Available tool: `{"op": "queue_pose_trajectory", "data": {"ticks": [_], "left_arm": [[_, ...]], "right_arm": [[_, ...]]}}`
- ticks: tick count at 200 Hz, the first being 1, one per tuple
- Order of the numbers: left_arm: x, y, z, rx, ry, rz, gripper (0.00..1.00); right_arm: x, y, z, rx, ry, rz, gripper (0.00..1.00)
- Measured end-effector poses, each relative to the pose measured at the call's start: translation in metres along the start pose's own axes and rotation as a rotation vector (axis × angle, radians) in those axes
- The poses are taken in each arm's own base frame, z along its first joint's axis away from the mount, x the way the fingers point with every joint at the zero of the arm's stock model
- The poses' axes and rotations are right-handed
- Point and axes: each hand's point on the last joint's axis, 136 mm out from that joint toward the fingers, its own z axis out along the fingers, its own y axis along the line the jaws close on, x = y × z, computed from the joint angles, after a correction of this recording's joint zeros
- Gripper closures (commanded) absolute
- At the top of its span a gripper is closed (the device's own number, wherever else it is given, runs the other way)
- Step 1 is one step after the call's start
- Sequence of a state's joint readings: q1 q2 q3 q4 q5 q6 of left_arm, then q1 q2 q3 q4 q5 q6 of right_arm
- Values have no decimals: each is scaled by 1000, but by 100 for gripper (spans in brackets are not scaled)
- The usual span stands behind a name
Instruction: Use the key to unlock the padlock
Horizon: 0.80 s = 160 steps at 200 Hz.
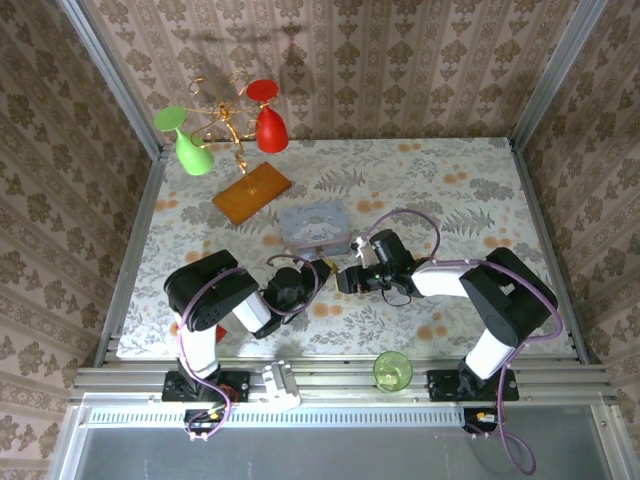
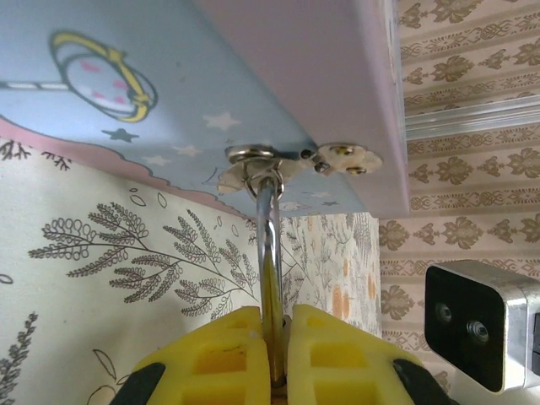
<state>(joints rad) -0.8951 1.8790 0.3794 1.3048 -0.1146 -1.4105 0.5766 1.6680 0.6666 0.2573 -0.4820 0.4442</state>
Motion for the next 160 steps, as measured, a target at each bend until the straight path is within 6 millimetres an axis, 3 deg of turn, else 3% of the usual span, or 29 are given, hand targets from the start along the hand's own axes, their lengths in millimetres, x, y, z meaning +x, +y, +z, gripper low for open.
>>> {"op": "queue_pose_trajectory", "data": {"ticks": [55,93,160], "left_arm": [[2,1,0,-4,8,0,100],[2,2,0,-7,10,1,100],[4,3,0,-13,18,-2,100]], "right_arm": [[-13,7,4,-20,-17,-47,71],[-12,7,10,72,-5,-135,68],[-9,-1,14,232,-12,-263,84]]}}
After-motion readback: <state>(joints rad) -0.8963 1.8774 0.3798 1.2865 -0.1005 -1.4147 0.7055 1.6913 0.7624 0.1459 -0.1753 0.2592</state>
